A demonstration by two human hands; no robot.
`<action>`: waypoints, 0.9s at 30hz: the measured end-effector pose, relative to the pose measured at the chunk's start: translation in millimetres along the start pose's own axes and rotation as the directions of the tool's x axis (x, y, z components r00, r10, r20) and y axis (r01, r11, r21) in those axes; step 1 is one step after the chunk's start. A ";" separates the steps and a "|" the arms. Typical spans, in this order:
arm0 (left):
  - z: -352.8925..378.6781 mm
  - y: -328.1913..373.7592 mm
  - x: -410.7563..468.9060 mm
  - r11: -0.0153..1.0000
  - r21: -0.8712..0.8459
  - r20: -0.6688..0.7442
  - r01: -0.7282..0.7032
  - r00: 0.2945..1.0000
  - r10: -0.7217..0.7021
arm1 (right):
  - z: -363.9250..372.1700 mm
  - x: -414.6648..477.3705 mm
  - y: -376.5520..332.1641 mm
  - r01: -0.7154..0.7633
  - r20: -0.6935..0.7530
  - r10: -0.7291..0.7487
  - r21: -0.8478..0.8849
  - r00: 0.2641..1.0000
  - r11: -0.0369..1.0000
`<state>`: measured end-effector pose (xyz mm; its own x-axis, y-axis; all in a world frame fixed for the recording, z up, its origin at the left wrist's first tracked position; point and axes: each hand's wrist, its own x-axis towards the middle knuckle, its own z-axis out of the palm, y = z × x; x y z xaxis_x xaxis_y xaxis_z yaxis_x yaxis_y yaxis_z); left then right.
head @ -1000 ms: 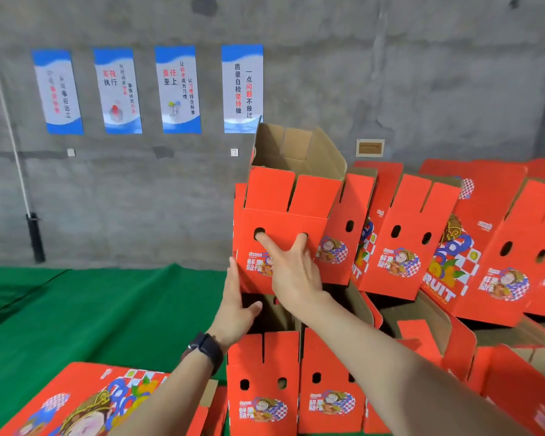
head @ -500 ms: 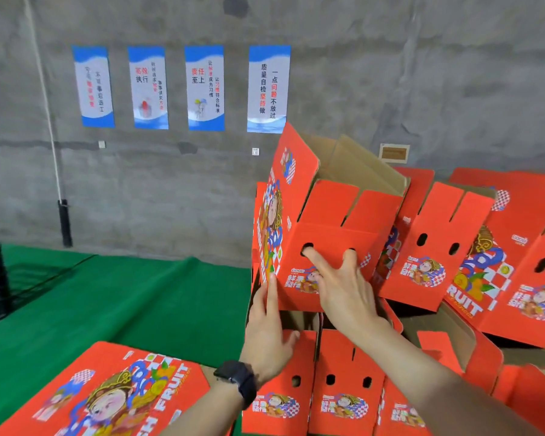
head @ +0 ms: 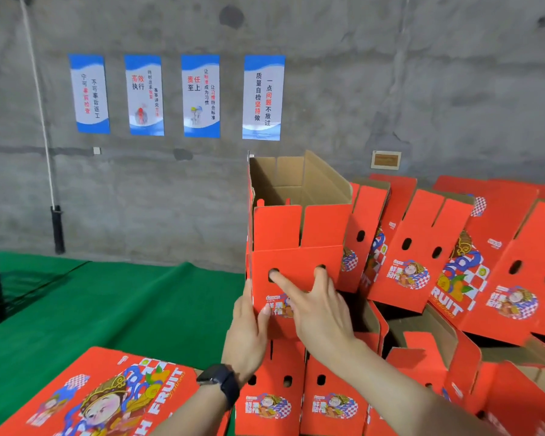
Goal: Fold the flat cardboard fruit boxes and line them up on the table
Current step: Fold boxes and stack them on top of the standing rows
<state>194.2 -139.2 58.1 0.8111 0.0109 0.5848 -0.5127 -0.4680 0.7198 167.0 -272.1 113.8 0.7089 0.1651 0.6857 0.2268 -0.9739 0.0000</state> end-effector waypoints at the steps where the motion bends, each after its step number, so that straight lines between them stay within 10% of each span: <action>1: -1.6 -1.0 5.0 1.000 0.002 0.009 0.002 1.000 -0.002 | 1.4 4.0 -0.1 -0.015 0.026 0.015 0.005 1.000 1.000; 13: -22.0 -3.4 40.6 0.993 0.018 0.046 0.116 0.992 -0.117 | -2.8 32.4 -0.9 -0.086 0.218 0.011 0.338 0.976 0.937; 21: -19.6 -14.1 58.0 0.965 -0.036 0.209 0.261 0.946 -0.248 | 3.6 32.3 14.6 -0.065 0.358 -0.033 0.258 0.933 0.964; 27: -20.1 -12.9 52.2 0.943 -0.227 0.024 0.245 0.969 -0.246 | 14.2 28.7 16.6 -0.022 0.252 -0.024 0.179 0.967 0.984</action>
<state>237.5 -114.8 86.8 0.9188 0.1050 0.3804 -0.3482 -0.2382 0.9067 200.6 -281.3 123.1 0.8487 0.2227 0.4797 0.3271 -0.9338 -0.1452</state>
